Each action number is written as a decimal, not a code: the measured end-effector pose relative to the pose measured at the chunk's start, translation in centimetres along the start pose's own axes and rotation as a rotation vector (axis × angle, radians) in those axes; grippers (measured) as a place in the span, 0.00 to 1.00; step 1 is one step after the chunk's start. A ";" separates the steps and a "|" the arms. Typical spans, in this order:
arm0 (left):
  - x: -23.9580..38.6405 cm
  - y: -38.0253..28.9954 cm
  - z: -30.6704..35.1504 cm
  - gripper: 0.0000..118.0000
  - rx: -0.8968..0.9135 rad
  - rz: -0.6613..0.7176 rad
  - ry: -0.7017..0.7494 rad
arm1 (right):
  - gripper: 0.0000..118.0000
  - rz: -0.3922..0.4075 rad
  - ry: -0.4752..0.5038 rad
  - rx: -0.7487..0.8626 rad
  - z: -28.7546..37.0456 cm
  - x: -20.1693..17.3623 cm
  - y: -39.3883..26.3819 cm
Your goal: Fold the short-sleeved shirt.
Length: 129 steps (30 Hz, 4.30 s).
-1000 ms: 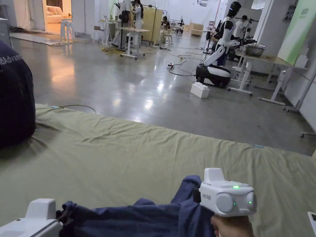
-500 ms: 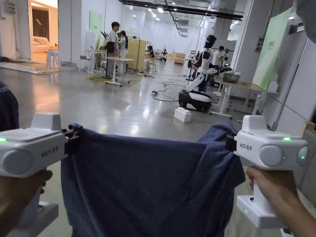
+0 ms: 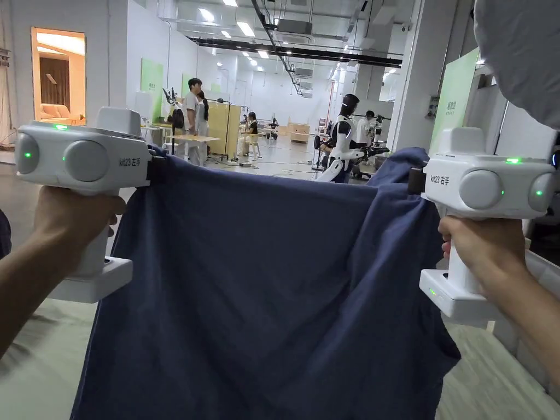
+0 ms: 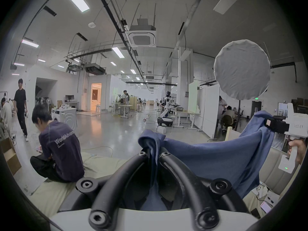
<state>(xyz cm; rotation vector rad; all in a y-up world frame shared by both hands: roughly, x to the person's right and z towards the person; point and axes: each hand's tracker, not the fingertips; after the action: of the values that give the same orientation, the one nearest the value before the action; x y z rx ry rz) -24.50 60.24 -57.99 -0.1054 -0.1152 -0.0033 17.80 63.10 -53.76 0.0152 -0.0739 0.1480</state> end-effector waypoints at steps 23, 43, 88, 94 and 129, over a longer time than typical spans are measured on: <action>0.3 -4.3 -10.8 0.07 -0.017 -0.019 0.065 | 0.04 0.131 -0.074 0.084 -9.1 -2.8 -4.7; -0.5 -37.2 13.4 0.07 -0.293 0.029 -0.022 | 0.04 0.156 -0.023 -0.281 19.0 -6.7 -34.1; 4.9 -35.9 17.1 0.71 -0.070 0.063 0.117 | 0.76 -0.068 -0.076 -0.100 21.3 -12.3 -34.0; 6.1 -35.0 17.4 0.41 -0.050 -0.026 0.133 | 0.28 -0.069 -0.096 -0.052 20.7 -12.2 -32.8; -8.0 -44.9 -18.0 0.70 -0.807 0.212 0.105 | 0.00 0.007 -0.038 -0.410 12.7 -10.6 -43.4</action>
<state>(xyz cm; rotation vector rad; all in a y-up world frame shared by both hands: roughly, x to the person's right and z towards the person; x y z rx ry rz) -30.77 13.67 -71.96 -0.9224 0.0087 0.1570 12.87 18.41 -42.28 -0.3919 -0.1408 0.1377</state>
